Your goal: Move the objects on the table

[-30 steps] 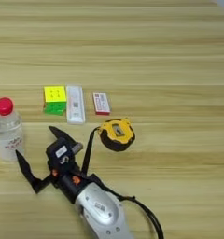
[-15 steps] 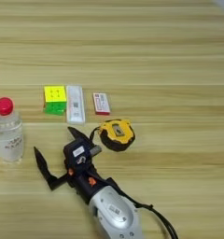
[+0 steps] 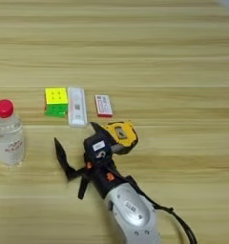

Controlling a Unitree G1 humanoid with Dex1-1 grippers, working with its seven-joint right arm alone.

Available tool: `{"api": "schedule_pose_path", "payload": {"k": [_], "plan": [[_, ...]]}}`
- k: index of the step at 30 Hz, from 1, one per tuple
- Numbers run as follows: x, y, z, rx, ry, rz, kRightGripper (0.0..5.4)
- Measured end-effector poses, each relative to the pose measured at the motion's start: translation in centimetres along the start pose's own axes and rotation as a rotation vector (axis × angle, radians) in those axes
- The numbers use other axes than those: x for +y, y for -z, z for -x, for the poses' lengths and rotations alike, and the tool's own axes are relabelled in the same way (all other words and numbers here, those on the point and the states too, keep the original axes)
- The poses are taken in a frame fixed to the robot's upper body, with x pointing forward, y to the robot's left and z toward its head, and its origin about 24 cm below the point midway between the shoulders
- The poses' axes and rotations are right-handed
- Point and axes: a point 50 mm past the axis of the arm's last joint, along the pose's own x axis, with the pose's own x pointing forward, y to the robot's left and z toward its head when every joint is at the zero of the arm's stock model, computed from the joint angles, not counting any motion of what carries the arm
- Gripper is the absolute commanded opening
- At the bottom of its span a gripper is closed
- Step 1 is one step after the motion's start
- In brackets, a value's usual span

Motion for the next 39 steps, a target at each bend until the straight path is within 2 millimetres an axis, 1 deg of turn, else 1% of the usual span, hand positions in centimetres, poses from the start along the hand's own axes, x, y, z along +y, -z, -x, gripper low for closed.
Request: {"api": "schedule_pose_path", "payload": {"k": [6,8,11,14,17,18,24,28,31,33,35,36,39], "plan": [[-2.1,-0.7,-1.3,-0.046,0.098,0.028,5.36],[-3.3,-0.7,-1.9,-0.055,0.158,0.012,5.36],[-4.0,-0.6,-2.7,-0.059,0.195,-0.019,5.36],[-4.3,-0.5,-4.0,-0.06,0.218,-0.041,5.36],[-5.2,-0.4,-5.4,-0.051,0.255,-0.048,5.36],[-5.7,-0.1,-6.1,-0.037,0.275,-0.051,5.36],[-6.7,0.4,-8.4,0.005,0.283,-0.024,5.36],[-7.9,0.8,-10.1,0.046,0.294,0.008,5.36],[-8.1,0.6,-10.9,0.04,0.29,0.019,5.36],[-8.1,1.0,-11.4,0.056,0.285,0.027,5.36],[-8.1,1.3,-11.6,0.068,0.283,0.035,5.36],[-7.9,1.4,-12.0,0.079,0.279,0.051,5.36],[-7.6,1.3,-12.7,0.079,0.261,0.073,5.36]]}}
